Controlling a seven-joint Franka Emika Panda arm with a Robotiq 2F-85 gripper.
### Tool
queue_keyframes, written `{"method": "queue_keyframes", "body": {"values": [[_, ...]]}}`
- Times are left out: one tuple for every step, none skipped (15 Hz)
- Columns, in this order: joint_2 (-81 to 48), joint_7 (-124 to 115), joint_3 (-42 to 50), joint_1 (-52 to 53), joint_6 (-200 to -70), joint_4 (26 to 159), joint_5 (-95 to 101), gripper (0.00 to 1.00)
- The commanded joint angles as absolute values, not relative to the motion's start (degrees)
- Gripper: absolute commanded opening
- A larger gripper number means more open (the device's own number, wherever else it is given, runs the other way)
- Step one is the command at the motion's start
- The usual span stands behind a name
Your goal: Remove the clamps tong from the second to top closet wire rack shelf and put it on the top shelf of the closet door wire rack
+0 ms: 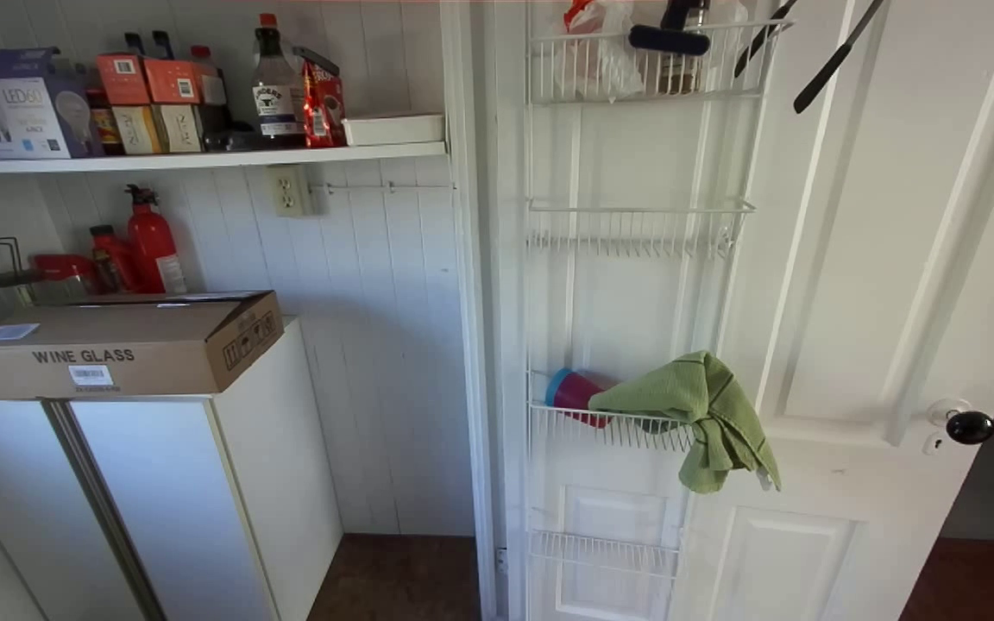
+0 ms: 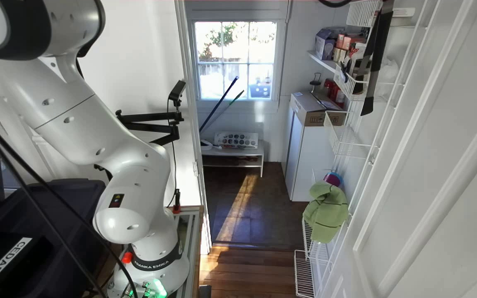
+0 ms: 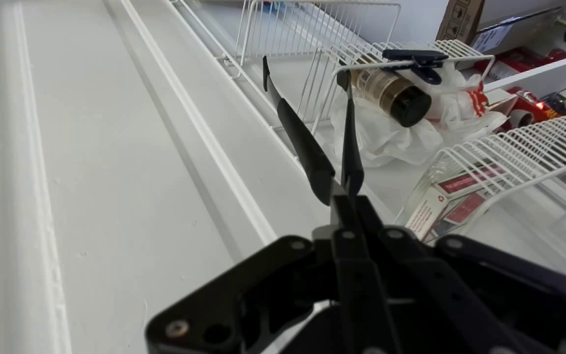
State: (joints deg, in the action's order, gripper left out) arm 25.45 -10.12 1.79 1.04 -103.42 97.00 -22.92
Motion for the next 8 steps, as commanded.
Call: {"method": "queue_keyframes", "body": {"values": [[23.1, -12.0, 0.4, 0.7, -102.1, 93.7, -21.3, 0.01], [22.7, -12.0, 0.2, 0.7, -102.1, 93.4, -21.0, 0.01], [22.4, -12.1, -0.1, 0.8, -102.1, 93.2, -20.8, 0.01], [22.1, -12.1, -0.3, 0.8, -102.1, 93.0, -20.6, 0.01], [21.8, -12.1, -0.4, 0.8, -102.1, 92.8, -20.5, 0.01], [21.6, -12.1, -0.5, 0.9, -102.0, 92.7, -20.4, 0.01], [21.4, -12.1, -0.7, 0.9, -102.0, 92.6, -20.3, 0.01], [21.3, -12.1, -0.8, 0.9, -101.9, 92.5, -20.2, 0.01]]}}
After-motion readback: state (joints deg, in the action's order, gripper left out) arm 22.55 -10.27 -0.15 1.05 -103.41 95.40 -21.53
